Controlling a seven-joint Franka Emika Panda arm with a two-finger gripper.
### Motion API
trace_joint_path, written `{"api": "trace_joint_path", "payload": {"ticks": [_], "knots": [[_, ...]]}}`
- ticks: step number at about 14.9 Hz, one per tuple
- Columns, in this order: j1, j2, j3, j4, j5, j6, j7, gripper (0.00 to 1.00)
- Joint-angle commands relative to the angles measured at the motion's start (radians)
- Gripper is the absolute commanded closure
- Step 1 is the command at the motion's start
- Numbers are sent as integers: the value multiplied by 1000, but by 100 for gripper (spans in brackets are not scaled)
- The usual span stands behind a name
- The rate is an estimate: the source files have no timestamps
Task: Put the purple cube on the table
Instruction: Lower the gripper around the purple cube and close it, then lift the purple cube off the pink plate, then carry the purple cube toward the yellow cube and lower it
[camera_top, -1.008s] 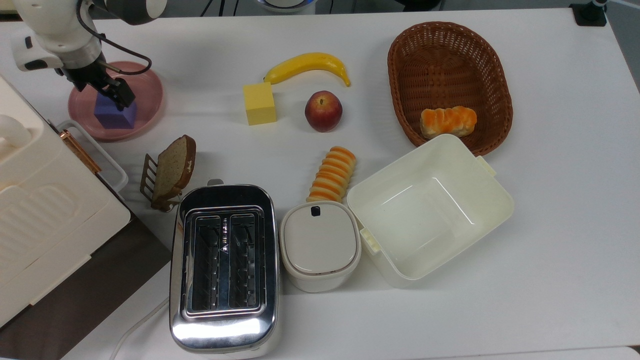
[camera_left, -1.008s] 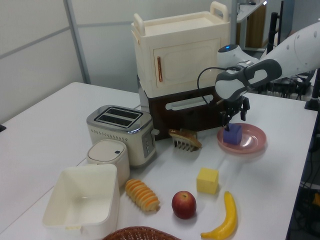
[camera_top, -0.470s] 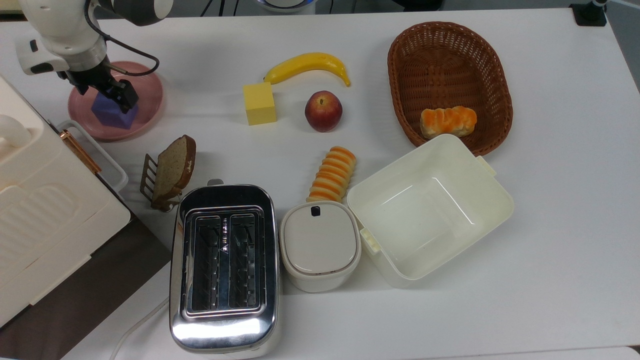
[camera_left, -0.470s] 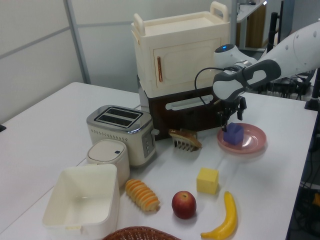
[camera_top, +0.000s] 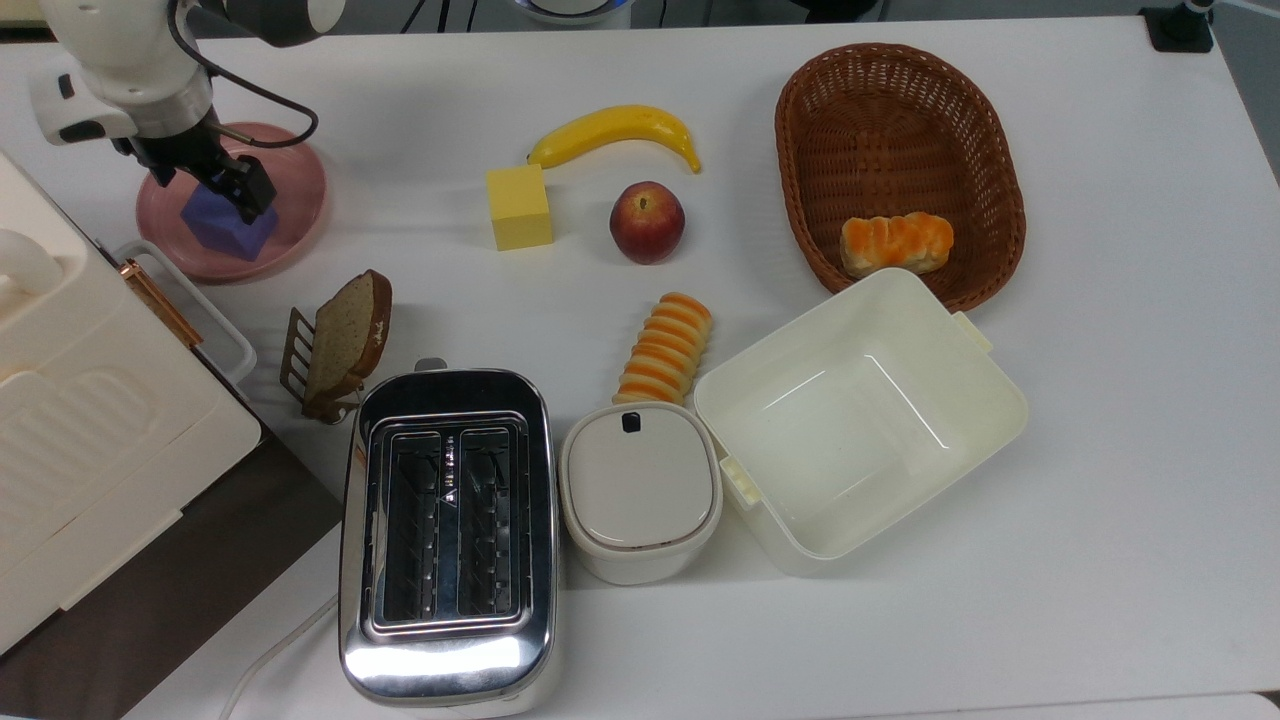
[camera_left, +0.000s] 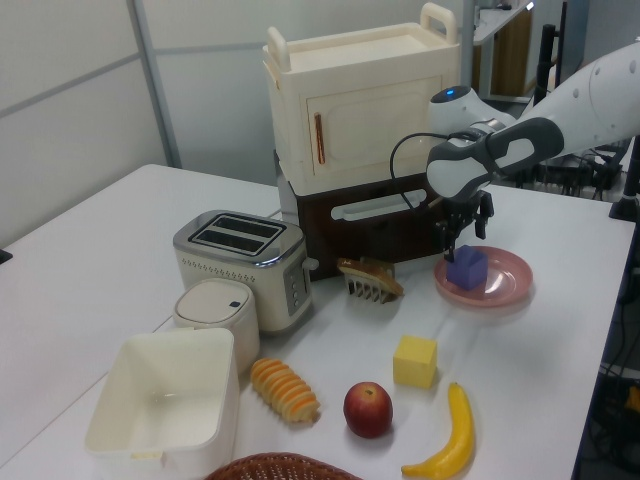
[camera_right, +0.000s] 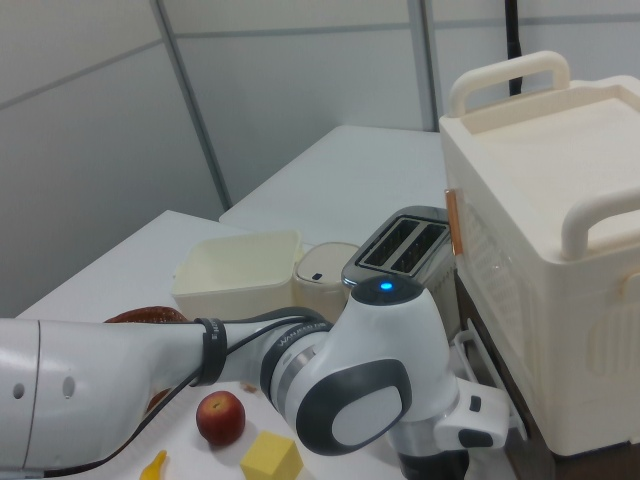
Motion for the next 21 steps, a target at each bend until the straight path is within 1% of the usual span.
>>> {"api": "trace_joint_path", "payload": {"ticks": [1, 5, 6, 7, 8, 14, 15, 17, 18, 21], "knots": [[-12, -4, 10, -31, -19, 31, -16, 0], [-15, 12, 8, -31, -20, 31, -22, 0], [-19, 14, 8, -31, -22, 34, -21, 12], [-21, 14, 8, -31, -20, 34, -21, 71], [-25, 14, 8, -31, -19, 39, -21, 94], [-19, 0, 10, -30, -15, 36, -8, 94], [-16, -27, 15, -30, -9, 27, -7, 94], [-13, -78, 39, -33, -5, 5, -5, 94], [-4, -102, 45, -27, -3, -16, -5, 94], [69, -164, 53, -19, 20, -67, -2, 94]]}}
